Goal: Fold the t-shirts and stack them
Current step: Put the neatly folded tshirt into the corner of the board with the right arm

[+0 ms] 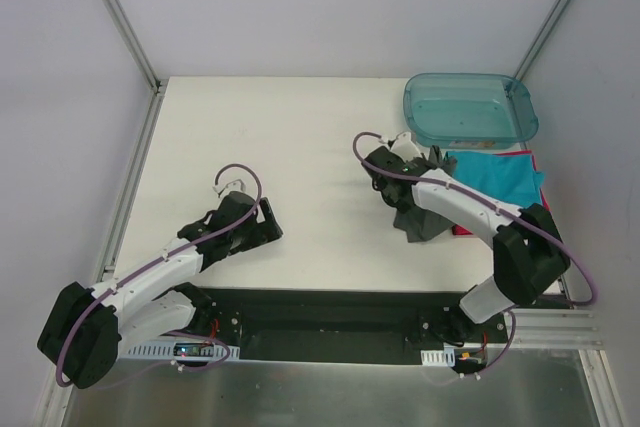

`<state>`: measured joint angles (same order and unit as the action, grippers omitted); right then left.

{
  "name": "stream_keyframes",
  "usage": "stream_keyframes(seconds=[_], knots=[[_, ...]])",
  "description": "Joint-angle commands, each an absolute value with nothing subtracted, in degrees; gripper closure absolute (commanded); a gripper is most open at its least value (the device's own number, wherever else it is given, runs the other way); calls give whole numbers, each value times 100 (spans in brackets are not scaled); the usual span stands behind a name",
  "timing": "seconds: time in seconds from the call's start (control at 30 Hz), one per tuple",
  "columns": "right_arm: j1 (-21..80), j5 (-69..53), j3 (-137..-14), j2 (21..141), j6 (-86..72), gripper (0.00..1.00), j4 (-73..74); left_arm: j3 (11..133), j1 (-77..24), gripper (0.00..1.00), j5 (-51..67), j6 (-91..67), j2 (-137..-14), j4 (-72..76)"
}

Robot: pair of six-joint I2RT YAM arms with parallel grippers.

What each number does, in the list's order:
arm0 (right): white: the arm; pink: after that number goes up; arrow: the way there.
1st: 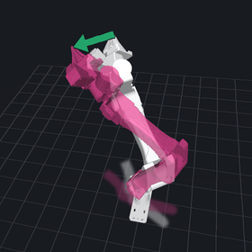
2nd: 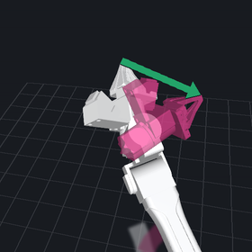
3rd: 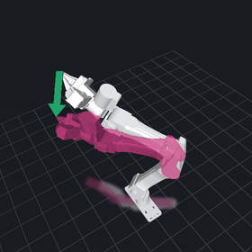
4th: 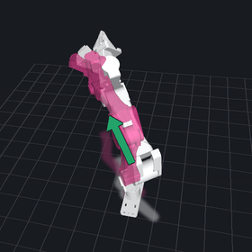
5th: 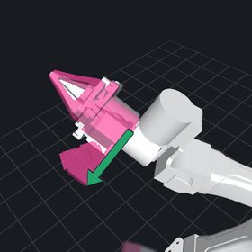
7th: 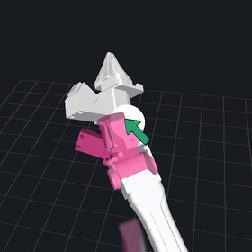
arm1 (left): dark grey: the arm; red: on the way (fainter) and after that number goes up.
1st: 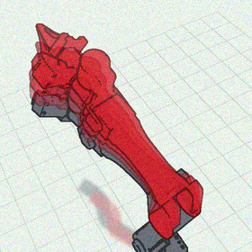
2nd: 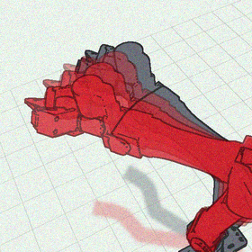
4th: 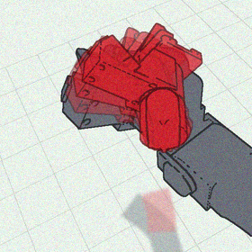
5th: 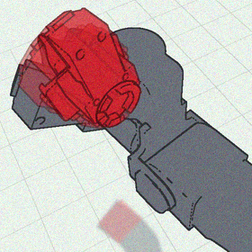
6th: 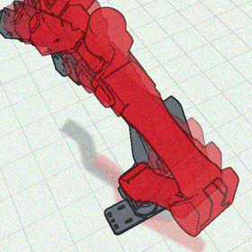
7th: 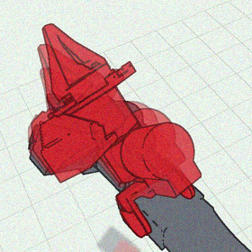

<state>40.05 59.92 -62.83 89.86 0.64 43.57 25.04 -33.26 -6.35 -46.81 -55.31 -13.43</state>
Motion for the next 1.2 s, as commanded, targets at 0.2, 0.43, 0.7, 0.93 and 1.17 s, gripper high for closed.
stream_keyframes(seconds=[0.2, 0.43, 0.7, 0.93, 1.17], knots=[[3358, 5345, -6829, 7507, 808, 100, 4236, 2672, -3164, 1, -800, -4491, -5493, -1494], [2963, 5010, -7162, 7304, 1133, 100, 4271, 2645, -3103, 1, -826, -4526, -5502, -1520], [2549, 4703, -7769, 7128, 1468, 99, 4491, 2628, -3032, 1, -809, -4500, -5537, -1512], [2013, 4140, -8103, 6891, 1652, 100, 4693, 2672, -3015, 1, -782, -4509, -5607, -1503], [1732, 4131, -8437, 6812, 1793, 99, 4957, 2681, -3006, 1, -756, -4500, -5669, -1494]])
